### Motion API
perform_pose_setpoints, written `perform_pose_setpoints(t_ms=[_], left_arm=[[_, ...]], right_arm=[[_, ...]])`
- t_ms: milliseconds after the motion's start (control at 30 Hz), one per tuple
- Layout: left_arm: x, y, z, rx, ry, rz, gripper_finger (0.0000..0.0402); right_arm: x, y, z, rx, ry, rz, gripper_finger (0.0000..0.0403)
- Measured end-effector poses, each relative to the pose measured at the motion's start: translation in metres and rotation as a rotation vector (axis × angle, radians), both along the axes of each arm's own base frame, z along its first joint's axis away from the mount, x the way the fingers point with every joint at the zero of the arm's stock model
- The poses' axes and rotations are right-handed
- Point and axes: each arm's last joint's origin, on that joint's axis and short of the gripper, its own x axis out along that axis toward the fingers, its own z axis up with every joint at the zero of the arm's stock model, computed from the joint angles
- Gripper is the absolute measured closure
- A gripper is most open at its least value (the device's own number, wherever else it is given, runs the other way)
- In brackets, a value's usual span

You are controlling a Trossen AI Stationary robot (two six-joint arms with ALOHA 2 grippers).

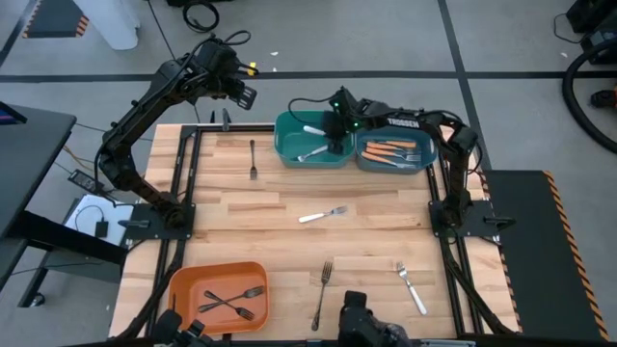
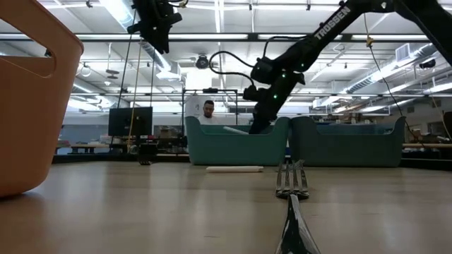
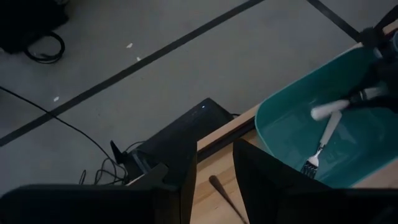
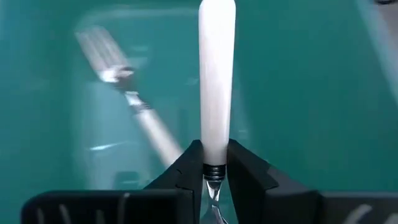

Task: Sort silverware by color (type)
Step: Put the white fork into the green bin, then put the black fork into the orange bin

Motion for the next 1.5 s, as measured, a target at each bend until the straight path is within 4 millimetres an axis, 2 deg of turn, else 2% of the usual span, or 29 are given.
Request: perform_pose_setpoints(t_ms=[200, 333, 400, 467, 567, 733, 867, 967, 1067, 1300, 1500], left_arm=[[0.0, 0.0, 0.0, 0.009, 0.023, -0.023, 0.0288], [0.0, 0.0, 0.0, 0.008, 0.027, -0.026, 0.0288], [-0.001, -0.001, -0.001, 0.002, 0.033, -0.025, 0.0288], [-0.001, -0.001, -0.001, -0.003, 0.039, -0.026, 0.0288], [-0.002, -0.002, -0.003, -0.013, 0.065, -0.04, 0.0288], [0.0, 0.0, -0.009, -0.044, 0.047, -0.002, 0.0288], [0.001, 0.004, -0.039, -0.184, -0.002, 0.107, 0.0288], [0.003, 0.004, -0.069, -0.278, 0.037, 0.133, 0.0288], [0.004, 0.004, -0.092, -0.323, 0.076, 0.144, 0.0288], [0.0, -0.002, -0.143, -0.454, 0.12, 0.209, 0.0288], [0.007, -0.008, -0.171, -0.552, -0.013, 0.249, 0.0288]], right_arm=[[0.014, 0.011, 0.005, -0.085, -0.015, -0.006, 0.0287], [0.021, 0.021, 0.006, -0.111, 0.004, -0.003, 0.0273], [0.023, 0.024, 0.013, -0.158, 0.025, -0.029, 0.0271], [0.026, 0.026, 0.029, -0.23, 0.027, -0.073, 0.0271], [0.027, 0.031, 0.064, -0.334, 0.01, -0.14, 0.0272], [0.014, 0.044, 0.128, -0.442, -0.027, -0.223, 0.0272], [-0.007, 0.06, 0.179, -0.531, -0.075, -0.31, 0.0272], [-0.025, 0.073, 0.208, -0.557, -0.161, -0.366, 0.0272], [-0.042, 0.085, 0.23, -0.511, -0.293, -0.42, 0.0272], [-0.062, 0.102, 0.253, -0.359, -0.507, -0.498, 0.0272], [-0.055, 0.11, 0.252, -0.328, -0.509, -0.394, 0.0272]])
